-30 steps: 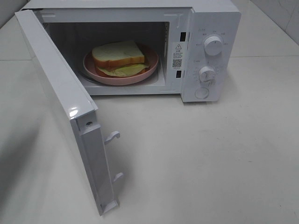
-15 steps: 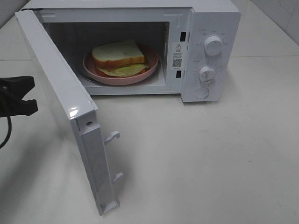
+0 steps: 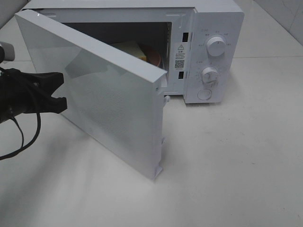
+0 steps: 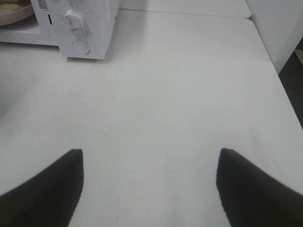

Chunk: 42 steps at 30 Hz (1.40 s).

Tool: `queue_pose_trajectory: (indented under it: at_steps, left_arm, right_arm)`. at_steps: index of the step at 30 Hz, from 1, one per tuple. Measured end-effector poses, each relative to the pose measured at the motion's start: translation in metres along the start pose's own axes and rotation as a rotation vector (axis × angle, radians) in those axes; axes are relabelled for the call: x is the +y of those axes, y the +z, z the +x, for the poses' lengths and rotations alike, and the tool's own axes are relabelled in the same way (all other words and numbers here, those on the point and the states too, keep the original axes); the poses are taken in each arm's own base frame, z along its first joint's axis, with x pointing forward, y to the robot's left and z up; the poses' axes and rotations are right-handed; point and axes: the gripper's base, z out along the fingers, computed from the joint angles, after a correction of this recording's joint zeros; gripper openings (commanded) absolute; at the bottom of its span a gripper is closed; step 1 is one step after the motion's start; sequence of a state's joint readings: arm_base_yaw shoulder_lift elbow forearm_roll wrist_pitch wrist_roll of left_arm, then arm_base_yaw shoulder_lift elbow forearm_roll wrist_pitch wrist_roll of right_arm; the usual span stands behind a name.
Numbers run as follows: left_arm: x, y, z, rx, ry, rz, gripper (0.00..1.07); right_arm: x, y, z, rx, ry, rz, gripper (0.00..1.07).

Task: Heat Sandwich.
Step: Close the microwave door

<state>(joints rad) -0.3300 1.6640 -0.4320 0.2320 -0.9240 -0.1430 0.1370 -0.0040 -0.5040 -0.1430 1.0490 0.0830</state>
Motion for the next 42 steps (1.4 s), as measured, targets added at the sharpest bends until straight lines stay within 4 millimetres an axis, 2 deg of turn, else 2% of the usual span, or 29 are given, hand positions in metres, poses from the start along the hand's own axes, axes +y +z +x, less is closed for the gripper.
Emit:
queue_pose_trajectory:
  at_steps: [12, 27, 42]
  left_arm:
    - [-0.029, 0.026, -0.008, -0.032, -0.031, 0.025, 0.0]
    - [-0.068, 0.076, -0.026, -0.043, -0.017, 0.118, 0.0]
    - [-0.08, 0.116, -0.038, -0.053, -0.018, 0.134, 0.0]
  right_arm:
    - [0.0, 0.0, 0.0, 0.0, 0.0, 0.0, 0.76]
    - [0.0, 0.0, 0.0, 0.0, 0.0, 0.0, 0.76]
    - [0.0, 0.0, 0.0, 0.0, 0.0, 0.0, 0.76]
